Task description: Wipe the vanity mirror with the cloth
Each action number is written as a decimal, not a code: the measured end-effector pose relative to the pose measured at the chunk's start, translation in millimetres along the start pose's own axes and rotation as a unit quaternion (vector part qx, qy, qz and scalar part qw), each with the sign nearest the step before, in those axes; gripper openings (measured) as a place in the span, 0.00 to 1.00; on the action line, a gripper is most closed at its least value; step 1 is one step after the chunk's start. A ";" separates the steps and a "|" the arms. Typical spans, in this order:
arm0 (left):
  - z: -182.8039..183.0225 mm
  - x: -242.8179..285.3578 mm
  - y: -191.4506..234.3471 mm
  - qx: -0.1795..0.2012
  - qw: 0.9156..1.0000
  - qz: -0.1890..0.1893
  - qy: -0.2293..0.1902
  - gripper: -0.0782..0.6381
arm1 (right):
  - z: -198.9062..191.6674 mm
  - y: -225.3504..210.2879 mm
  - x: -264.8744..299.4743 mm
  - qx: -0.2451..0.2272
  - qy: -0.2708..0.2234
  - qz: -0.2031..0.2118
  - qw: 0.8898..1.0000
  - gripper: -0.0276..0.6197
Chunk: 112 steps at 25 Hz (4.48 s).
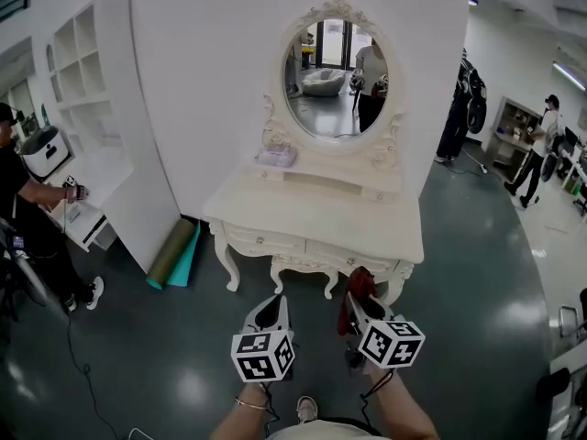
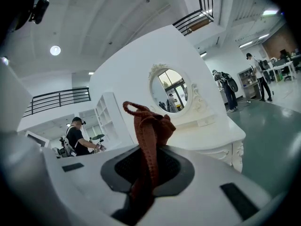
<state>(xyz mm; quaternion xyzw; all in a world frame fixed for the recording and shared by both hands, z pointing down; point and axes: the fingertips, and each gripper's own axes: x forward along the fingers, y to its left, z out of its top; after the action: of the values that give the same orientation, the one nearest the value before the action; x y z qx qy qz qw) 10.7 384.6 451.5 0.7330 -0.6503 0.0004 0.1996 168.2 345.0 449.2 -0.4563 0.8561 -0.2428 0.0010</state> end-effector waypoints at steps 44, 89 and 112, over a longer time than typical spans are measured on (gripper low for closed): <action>150.8 446.5 141.1 0.025 0.996 -0.071 0.048 0.11 | 146.5 -144.4 407.6 0.041 -0.016 -0.078 0.996 0.14; 465.6 620.7 136.6 0.106 0.988 -0.090 -0.064 0.11 | 510.0 -29.9 610.1 -0.468 -0.035 -0.021 0.883 0.14; 465.0 635.8 182.7 0.055 0.995 -0.057 -0.060 0.11 | 505.2 -5.3 698.6 -0.681 0.079 -0.083 0.723 0.14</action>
<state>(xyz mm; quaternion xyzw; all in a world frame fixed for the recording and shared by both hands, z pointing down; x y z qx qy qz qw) -185.9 -371.3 242.5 0.7775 -0.6172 -0.0187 0.1192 -122.6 -413.2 159.4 -0.3825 0.7467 0.3716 -0.3976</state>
